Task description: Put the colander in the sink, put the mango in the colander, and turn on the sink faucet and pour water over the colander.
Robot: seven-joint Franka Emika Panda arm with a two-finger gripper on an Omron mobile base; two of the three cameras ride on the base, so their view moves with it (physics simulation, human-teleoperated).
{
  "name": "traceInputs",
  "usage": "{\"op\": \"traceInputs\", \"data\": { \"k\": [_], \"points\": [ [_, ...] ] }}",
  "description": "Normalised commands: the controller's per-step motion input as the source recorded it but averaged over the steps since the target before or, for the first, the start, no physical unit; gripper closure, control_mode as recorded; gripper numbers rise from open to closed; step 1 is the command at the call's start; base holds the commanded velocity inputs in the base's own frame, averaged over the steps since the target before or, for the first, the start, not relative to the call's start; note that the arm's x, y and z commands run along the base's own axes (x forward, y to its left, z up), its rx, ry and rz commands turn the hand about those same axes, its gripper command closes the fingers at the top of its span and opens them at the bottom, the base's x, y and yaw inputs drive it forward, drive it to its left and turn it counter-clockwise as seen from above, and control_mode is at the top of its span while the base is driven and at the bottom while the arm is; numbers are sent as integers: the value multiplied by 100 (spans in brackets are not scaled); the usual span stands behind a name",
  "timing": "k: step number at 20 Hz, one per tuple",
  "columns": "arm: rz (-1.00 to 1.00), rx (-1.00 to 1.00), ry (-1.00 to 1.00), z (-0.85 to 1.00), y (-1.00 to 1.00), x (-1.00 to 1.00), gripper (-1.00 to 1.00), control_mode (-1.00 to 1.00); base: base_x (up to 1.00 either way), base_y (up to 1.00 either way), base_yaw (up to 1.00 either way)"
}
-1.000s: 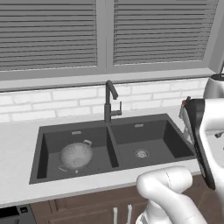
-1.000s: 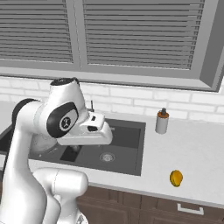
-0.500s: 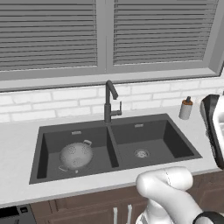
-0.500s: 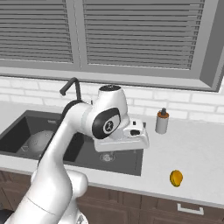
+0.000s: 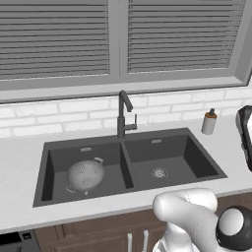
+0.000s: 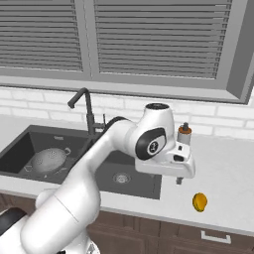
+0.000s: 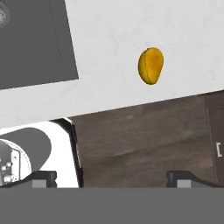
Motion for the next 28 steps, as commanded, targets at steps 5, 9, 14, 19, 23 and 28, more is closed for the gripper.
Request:
{"op": "traceInputs", "data": {
  "k": [5,9,14,19,23,28],
  "points": [
    [-19,0,0,-25,-59,8,-100,-100,0,0,0],
    [-3,1,0,-25,-43,11,-100,-100,0,0,0],
    [3,7,-3,-45,-47,34,-100,-100,0,0,0],
    [4,5,0,-52,-40,48,-100,-100,0,0,0],
    [2,4,0,-30,-45,46,-100,-100,0,0,0],
    [1,1,0,-19,-23,44,-100,-100,0,0,0]
  ]
}}
